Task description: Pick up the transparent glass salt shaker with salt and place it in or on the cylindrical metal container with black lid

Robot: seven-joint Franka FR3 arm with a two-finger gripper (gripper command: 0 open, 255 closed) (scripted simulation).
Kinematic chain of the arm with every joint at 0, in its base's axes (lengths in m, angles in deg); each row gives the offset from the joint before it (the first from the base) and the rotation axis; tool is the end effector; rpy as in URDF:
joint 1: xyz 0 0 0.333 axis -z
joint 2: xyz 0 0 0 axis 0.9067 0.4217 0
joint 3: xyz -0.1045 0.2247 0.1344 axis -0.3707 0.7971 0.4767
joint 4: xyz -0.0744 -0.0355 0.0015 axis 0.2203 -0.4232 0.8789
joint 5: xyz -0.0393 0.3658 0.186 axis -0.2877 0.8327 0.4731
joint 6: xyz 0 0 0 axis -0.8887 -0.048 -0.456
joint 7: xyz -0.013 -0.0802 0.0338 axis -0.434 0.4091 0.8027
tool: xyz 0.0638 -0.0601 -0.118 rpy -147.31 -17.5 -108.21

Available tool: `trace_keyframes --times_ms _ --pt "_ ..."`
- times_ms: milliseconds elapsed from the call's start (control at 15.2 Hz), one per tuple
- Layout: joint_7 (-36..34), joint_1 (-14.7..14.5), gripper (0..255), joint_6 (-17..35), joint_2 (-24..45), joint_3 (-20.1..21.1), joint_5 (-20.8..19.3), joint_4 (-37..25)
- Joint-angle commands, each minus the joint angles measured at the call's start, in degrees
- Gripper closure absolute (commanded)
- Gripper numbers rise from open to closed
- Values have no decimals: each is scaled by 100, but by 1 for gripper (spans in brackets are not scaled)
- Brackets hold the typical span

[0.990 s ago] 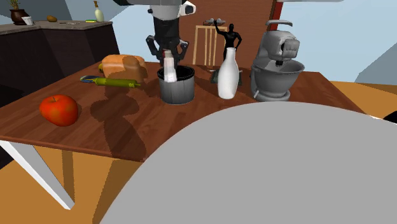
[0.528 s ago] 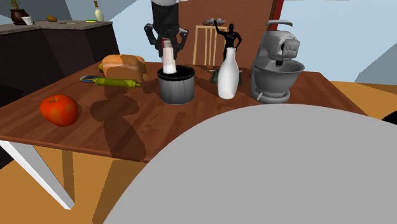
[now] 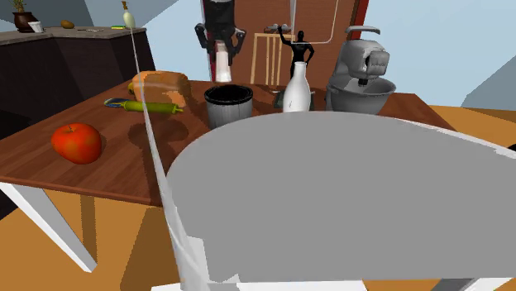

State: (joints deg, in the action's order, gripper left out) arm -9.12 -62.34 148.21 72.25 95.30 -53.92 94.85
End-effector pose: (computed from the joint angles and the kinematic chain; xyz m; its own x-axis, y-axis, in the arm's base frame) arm 0.6683 0.0413 0.4856 0.9297 -0.2776 0.2421 -0.2547 -0.9593 -0.1218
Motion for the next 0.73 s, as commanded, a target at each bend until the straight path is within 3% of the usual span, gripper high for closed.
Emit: trace_keyframes --times_ms 0,264,330,396,660 --pt "0 -14 255 -276 568 -12 -62 -840" --pt "19 -79 255 -1005 1878 -46 -175 -2875" --pt "27 -112 255 -1298 2326 -58 -207 -3615" --pt "44 -185 255 -1891 3152 -81 -256 -5034" --pt "49 -134 255 -1300 2778 -77 -227 -4069"
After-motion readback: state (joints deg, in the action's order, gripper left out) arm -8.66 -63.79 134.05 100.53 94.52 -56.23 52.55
